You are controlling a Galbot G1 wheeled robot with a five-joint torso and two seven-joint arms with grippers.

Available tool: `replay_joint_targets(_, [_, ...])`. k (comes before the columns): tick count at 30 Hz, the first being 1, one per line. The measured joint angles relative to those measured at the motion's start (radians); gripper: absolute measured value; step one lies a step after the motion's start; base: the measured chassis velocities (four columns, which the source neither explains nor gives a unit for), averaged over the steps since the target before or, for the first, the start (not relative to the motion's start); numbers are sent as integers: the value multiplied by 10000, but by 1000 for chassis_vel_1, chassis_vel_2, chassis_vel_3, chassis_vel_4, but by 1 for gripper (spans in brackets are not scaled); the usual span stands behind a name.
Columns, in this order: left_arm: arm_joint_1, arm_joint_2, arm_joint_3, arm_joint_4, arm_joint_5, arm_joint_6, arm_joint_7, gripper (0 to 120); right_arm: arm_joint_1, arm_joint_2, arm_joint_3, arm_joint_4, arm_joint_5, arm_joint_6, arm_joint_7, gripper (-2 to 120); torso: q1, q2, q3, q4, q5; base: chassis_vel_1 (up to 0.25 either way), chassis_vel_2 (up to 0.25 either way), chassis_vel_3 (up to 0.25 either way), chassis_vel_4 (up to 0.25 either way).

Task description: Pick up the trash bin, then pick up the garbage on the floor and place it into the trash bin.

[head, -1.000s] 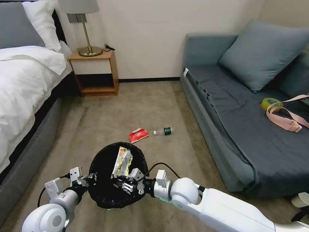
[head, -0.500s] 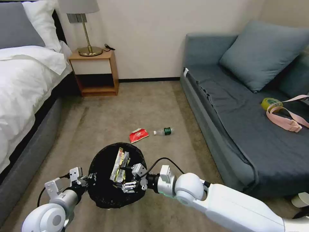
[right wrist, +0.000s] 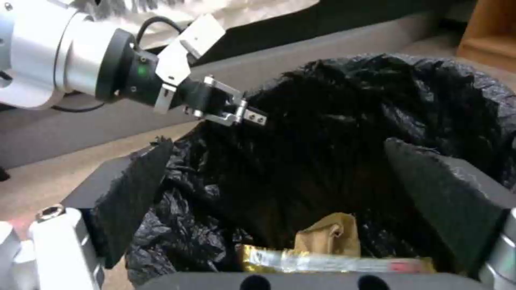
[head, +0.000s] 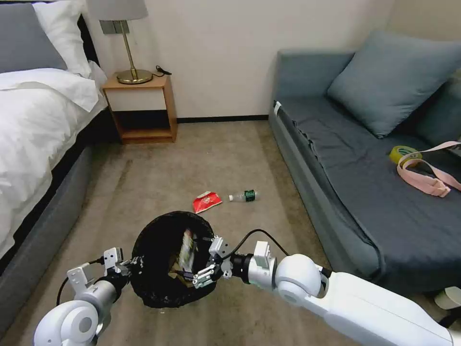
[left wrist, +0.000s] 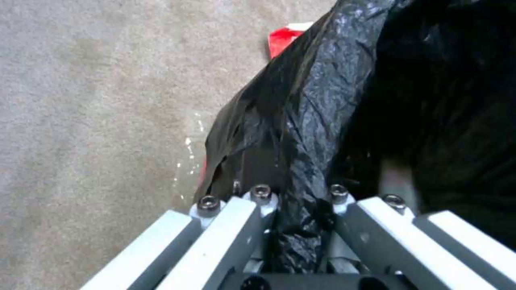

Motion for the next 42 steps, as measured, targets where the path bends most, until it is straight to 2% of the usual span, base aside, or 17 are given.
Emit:
replay_joint_targets(6, [9, 41, -27, 73, -26, -19, 64, 2, 99, 15, 128, -37, 42, -14, 92, 100, 0, 0, 0, 2, 0, 0, 0, 0, 0])
replay_joint_targets(10, [-30, 63, -95, 226, -26, -77, 148, 2, -155, -223, 905, 200, 32, -19, 118, 100, 0, 0, 0, 3, 0, 0, 0, 0, 0])
replay_joint_targets(12, [-99, 52, -177, 316, -77, -110, 170, 2, -570, -438, 1667, 668, 47, -173, 953, 100, 0, -1, 1, 1, -1, 0, 0, 0, 0])
replay_joint_targets(13, [-99, 52, -177, 316, -77, -110, 170, 2, -570, -438, 1667, 668, 47, -173, 953, 100, 0, -1, 1, 1, -1, 0, 0, 0, 0])
replay_joint_targets(15, [-207, 60, -291, 356, -226, -114, 157, 2, -1179, -569, 2554, 1261, 132, -405, 2250, 100, 0, -1, 0, 2, -2, 0, 0, 0, 0])
replay_joint_targets(17, [-292, 108, -389, 388, -284, -116, 112, 2, -1922, -686, 3513, 1698, -30, -544, 3108, 100, 0, 0, 0, 2, 1, 0, 0, 0, 0])
replay_joint_targets(18, [-292, 108, -389, 388, -284, -116, 112, 2, -1922, -686, 3513, 1698, -30, -544, 3108, 100, 0, 0, 0, 2, 1, 0, 0, 0, 0])
replay_joint_targets(21, [-345, 161, -551, 390, -368, -122, 76, 2, -3654, -888, 5796, 2275, -619, -529, 3814, 100, 0, 0, 0, 1, 0, 0, 0, 0, 0])
replay_joint_targets(22, [-345, 161, -551, 390, -368, -122, 76, 2, -3654, -888, 5796, 2275, -619, -529, 3814, 100, 0, 0, 0, 1, 0, 0, 0, 0, 0])
replay_joint_targets(25, [-379, 213, -641, 391, -389, -126, 65, 2, -5393, -900, 7433, 2724, -1135, -291, 4207, 100, 0, 0, 0, -2, 1, 0, 0, 0, 0])
replay_joint_targets(26, [-407, 220, -660, 391, -393, -126, 48, 2, -6051, -794, 7899, 2894, -1339, -217, 4346, 100, 0, 0, 0, -3, 1, 0, 0, 0, 0])
replay_joint_targets(31, [-437, 223, -668, 359, -404, -120, -104, 2, -7219, -136, 8611, 3266, -1907, -193, 4819, 100, 0, 2, 0, 1, -1, 0, 0, 0, 0])
replay_joint_targets(37, [-343, 178, -686, 158, -401, -78, -228, 2, -7946, 631, 9085, 3456, -2347, -337, 5042, 100, 0, 1, -1, 2, 0, 0, 0, 0, 0])
replay_joint_targets(40, [-268, 156, -695, 112, -351, -81, -331, 2, -8789, 1154, 9444, 3633, -2745, -341, 4963, 100, 0, 2, 0, 1, -1, 0, 0, 0, 0])
replay_joint_targets(42, [-269, 145, -688, 113, -340, -84, -356, 2, -8955, 1253, 9498, 3668, -2843, -337, 4938, 100, 0, 1, -1, 0, -1, 0, 0, 0, 0])
